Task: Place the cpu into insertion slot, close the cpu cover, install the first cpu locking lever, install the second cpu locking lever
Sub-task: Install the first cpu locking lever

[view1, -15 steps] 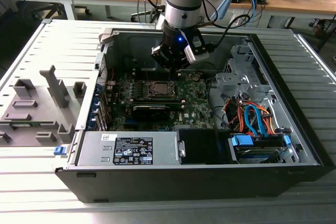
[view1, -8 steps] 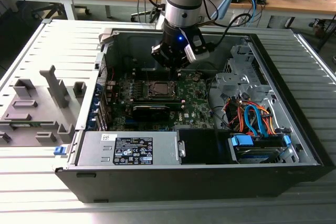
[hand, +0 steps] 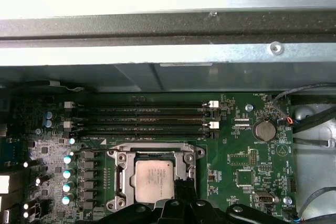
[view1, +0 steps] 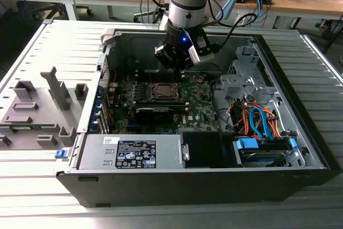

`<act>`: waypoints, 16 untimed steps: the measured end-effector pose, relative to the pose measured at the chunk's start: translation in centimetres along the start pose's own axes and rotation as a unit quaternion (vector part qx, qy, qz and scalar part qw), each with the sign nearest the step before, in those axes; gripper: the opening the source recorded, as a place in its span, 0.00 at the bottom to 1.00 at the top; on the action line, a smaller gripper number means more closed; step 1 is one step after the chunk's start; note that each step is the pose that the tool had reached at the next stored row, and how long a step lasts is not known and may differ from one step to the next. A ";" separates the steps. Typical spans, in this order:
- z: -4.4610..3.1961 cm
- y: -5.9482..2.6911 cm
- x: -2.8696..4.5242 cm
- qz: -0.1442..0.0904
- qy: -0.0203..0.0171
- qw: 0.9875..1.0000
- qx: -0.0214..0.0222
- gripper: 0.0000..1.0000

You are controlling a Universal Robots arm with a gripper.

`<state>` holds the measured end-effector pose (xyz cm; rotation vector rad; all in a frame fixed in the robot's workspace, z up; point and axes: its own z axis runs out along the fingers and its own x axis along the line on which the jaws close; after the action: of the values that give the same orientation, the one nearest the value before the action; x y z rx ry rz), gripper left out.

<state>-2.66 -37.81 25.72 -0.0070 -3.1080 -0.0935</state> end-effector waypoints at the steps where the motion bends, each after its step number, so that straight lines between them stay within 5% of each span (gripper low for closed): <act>1: 0.00 -0.01 0.00 0.000 0.000 1.000 0.000 0.11; 16: -0.03 -0.46 -0.01 0.000 0.000 1.000 -0.001 0.11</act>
<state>-2.66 -38.28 25.72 -0.0068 -3.1079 -0.0955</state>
